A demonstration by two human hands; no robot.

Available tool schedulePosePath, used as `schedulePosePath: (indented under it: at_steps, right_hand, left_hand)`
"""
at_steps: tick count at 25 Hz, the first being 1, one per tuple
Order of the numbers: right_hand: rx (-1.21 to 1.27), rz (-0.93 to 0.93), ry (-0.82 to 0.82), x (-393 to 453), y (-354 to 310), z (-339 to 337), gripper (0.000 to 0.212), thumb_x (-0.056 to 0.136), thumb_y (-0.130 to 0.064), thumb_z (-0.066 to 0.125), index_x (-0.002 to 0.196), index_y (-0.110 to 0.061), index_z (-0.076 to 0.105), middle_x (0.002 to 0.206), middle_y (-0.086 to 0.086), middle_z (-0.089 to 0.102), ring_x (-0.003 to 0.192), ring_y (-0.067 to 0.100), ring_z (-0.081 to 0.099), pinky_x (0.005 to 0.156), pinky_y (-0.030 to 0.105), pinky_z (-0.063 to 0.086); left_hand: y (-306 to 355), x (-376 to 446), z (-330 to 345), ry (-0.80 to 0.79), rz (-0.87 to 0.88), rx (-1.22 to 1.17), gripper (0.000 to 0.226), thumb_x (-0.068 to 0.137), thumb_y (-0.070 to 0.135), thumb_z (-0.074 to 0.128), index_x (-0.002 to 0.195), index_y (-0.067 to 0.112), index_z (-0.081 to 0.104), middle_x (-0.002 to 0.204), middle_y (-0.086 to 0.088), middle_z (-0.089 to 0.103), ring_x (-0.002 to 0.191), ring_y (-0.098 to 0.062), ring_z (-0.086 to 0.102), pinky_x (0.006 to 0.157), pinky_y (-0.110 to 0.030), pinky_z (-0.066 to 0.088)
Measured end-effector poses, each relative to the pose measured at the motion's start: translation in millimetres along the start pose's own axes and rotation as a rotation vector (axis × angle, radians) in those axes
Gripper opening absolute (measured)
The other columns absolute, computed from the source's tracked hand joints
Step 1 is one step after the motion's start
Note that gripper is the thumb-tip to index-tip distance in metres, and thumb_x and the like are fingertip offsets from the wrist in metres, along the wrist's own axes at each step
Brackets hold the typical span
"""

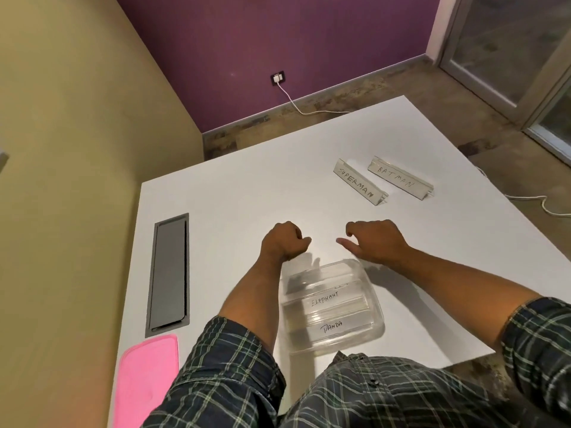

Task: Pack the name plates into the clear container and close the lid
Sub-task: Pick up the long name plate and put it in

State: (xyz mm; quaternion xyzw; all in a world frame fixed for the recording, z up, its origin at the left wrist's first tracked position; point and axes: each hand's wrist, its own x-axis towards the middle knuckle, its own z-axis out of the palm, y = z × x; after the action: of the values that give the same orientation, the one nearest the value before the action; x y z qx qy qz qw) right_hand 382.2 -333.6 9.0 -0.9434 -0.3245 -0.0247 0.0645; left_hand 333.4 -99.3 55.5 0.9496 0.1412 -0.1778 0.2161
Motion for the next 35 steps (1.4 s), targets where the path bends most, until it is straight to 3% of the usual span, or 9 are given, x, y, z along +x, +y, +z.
schedulePosePath:
  at_steps: [5,10,12,14,18,21,28,30,35]
  right_hand:
    - [0.299,0.705,-0.071,26.3,54.4,-0.1,0.021,0.089,-0.044,0.057,0.093,-0.028,0.069,0.09,0.001,0.074,0.088,0.03,0.068,0.076,0.033,0.048]
    - [0.618,1.0,-0.159,33.7,93.9,21.5,0.016,0.083,-0.033,0.059,0.094,-0.027,0.069,0.083,-0.002,0.076,0.081,0.022,0.071,0.084,0.033,0.054]
    - [0.705,1.018,-0.138,38.8,101.8,30.6,0.021,0.083,-0.043,0.065,0.098,-0.029,0.067,0.072,-0.005,0.075,0.064,0.019,0.072,0.079,0.031,0.056]
    - [0.787,1.007,-0.116,48.6,111.3,40.6,0.033,0.081,-0.045,0.07,0.109,-0.029,0.064,0.083,-0.007,0.076,0.06,0.018,0.072,0.078,0.034,0.058]
    - [0.645,0.957,-0.187,68.0,128.4,55.4,0.063,0.074,-0.056,0.072,0.127,-0.032,0.048,0.101,-0.013,0.073,0.094,0.022,0.07,0.087,0.034,0.052]
    - [0.488,0.873,-0.16,78.7,141.2,66.2,0.07,0.071,-0.065,0.067,0.128,-0.033,0.042,0.105,-0.014,0.07,0.102,0.021,0.068,0.086,0.034,0.051]
    - [0.485,0.782,-0.07,89.4,159.9,86.3,0.054,0.077,-0.064,0.066,0.123,-0.039,0.053,0.096,-0.02,0.072,0.096,0.012,0.069,0.083,0.031,0.052]
    - [0.525,0.759,-0.044,93.7,158.6,89.9,0.05,0.079,-0.059,0.069,0.123,-0.039,0.057,0.1,-0.021,0.072,0.098,0.01,0.068,0.084,0.029,0.051]
    - [0.572,0.751,-0.048,98.9,156.3,93.4,0.031,0.087,-0.038,0.067,0.118,-0.034,0.062,0.094,-0.014,0.076,0.095,0.016,0.07,0.08,0.03,0.054]
  left_hand:
    - [26.1,50.8,-9.9,0.023,-0.005,-0.076,0.024,0.084,0.036,0.06,0.086,0.015,0.071,0.085,-0.004,0.076,0.081,-0.025,0.073,0.082,-0.038,0.06]
    - [57.3,119.6,-6.7,0.017,0.039,-0.036,0.043,0.088,0.042,0.061,0.125,0.019,0.063,0.112,0.002,0.071,0.114,-0.021,0.061,0.095,-0.038,0.052]
    - [68.5,147.5,-5.4,-0.001,0.059,-0.024,0.05,0.089,0.043,0.061,0.133,0.019,0.058,0.12,0.002,0.069,0.12,-0.02,0.058,0.096,-0.035,0.05]
    - [79.6,175.5,-4.3,-0.019,0.071,0.007,0.058,0.09,0.044,0.06,0.14,0.017,0.051,0.128,0.0,0.066,0.127,-0.021,0.054,0.098,-0.035,0.047]
    - [99.1,224.9,0.1,-0.028,0.1,0.022,0.052,0.089,0.042,0.061,0.135,0.016,0.056,0.131,-0.002,0.064,0.126,-0.023,0.056,0.098,-0.035,0.048]
    - [112.6,258.6,4.8,-0.025,0.124,-0.027,0.049,0.087,0.037,0.065,0.13,0.015,0.058,0.129,-0.006,0.065,0.123,-0.027,0.058,0.095,-0.034,0.049]
    - [133.5,309.3,11.1,-0.085,0.124,-0.219,0.086,0.081,0.017,0.078,0.151,0.003,0.031,0.153,-0.013,0.043,0.139,-0.026,0.043,0.097,-0.014,0.03]
    - [134.3,316.2,12.0,-0.141,0.083,-0.206,0.088,0.084,0.018,0.075,0.155,0.006,0.024,0.156,-0.01,0.04,0.142,-0.025,0.041,0.107,-0.021,0.031]
    - [131.1,310.9,10.4,0.015,0.068,-0.045,0.038,0.091,0.019,0.06,0.127,0.005,0.059,0.129,-0.014,0.063,0.122,-0.032,0.057,0.097,-0.032,0.043]
